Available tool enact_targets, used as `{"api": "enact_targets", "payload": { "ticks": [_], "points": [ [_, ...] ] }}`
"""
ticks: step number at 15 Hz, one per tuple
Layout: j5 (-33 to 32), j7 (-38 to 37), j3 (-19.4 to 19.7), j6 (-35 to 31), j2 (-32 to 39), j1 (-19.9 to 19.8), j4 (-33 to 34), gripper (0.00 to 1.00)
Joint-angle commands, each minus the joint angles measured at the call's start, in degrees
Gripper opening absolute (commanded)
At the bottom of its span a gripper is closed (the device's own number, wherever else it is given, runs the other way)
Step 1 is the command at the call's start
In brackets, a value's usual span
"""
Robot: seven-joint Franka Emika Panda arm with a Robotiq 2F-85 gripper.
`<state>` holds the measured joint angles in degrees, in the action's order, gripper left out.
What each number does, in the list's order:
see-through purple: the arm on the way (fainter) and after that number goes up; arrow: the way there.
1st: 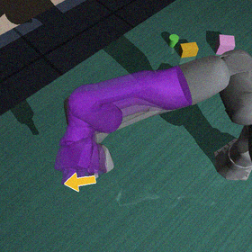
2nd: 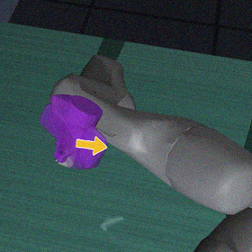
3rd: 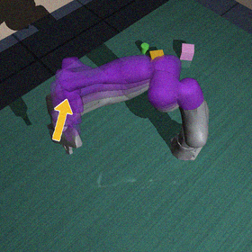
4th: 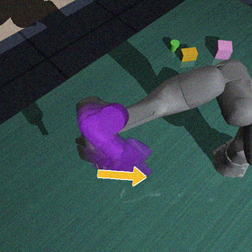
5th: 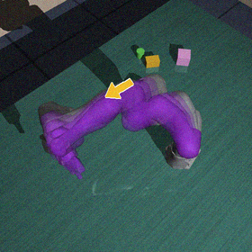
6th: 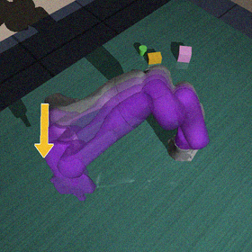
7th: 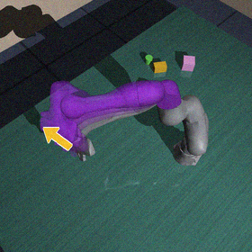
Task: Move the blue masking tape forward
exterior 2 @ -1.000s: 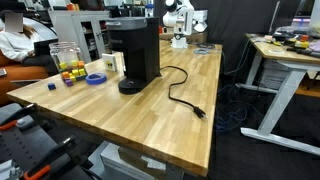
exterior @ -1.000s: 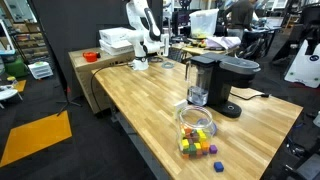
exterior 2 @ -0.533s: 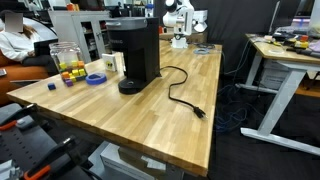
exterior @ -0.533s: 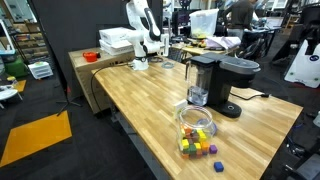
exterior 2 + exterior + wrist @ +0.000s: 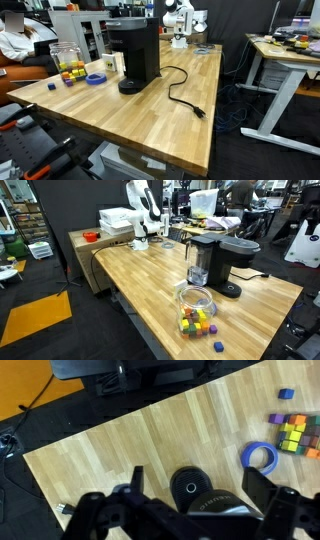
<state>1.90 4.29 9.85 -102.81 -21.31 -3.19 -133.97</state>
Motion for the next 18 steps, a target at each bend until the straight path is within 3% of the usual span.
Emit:
{"api": "enact_targets", "payload": {
  "ticks": [1,8,18],
  "points": [
    [0.32,0.32,-0.94,0.11,0.09,-1.06,0.09,1.00],
    [-0.31,-3.63,-2.71,-2.14,0.16,-0.97,0.11,1.00],
    [-0.67,-7.80,-13.06,-10.62,1.66,5.33,1.24,1.00]
  ]
}}
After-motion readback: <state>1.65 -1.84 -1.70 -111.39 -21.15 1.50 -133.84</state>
